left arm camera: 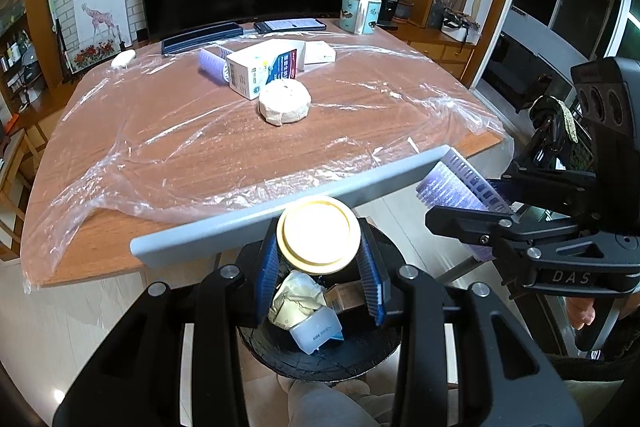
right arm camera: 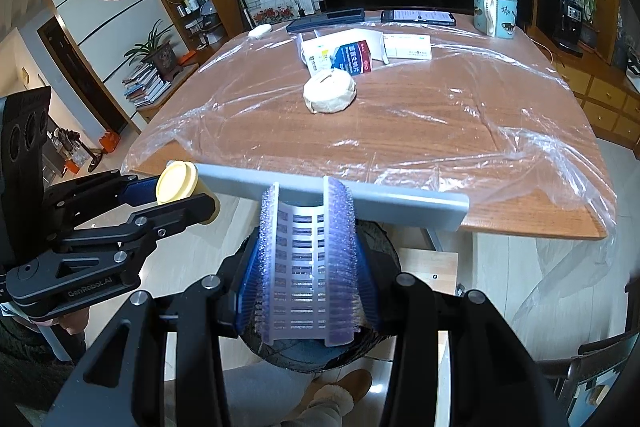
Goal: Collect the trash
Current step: 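Carry the yellow cup with the left tool while the right tool carries the roller over the bin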
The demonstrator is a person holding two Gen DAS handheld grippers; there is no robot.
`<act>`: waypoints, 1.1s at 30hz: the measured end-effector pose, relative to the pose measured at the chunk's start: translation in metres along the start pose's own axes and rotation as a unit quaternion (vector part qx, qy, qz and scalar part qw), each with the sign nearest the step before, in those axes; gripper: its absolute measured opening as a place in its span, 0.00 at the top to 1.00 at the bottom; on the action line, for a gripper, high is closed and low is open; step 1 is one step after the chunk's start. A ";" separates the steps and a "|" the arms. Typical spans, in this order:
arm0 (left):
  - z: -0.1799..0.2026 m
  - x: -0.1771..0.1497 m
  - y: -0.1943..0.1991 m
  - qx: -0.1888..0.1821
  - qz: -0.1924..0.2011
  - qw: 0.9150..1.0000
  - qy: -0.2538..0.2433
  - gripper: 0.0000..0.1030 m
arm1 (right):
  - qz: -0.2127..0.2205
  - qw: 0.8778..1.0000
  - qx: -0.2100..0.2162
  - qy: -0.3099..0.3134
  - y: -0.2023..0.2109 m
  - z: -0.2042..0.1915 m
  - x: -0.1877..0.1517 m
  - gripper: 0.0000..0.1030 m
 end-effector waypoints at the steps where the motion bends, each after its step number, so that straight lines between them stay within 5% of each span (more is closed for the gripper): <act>1: 0.000 -0.001 0.000 0.000 -0.001 1.000 0.000 0.63 | -0.001 1.000 0.000 0.000 -0.001 0.000 -0.001 0.59; 33: -0.003 -0.037 -0.039 0.017 -0.066 0.998 -0.011 0.63 | -0.060 0.998 0.004 0.007 -0.038 0.001 -0.021 0.59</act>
Point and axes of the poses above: each gripper's, at about its wrist camera, not at the fingertips, and y roughly against the way its jaws point, z to its right, x to its top, the point moved 5 cm from there along -y, roughly the way its jaws point, and after that the axes turned 1 degree about x, right-handed, at the moved point
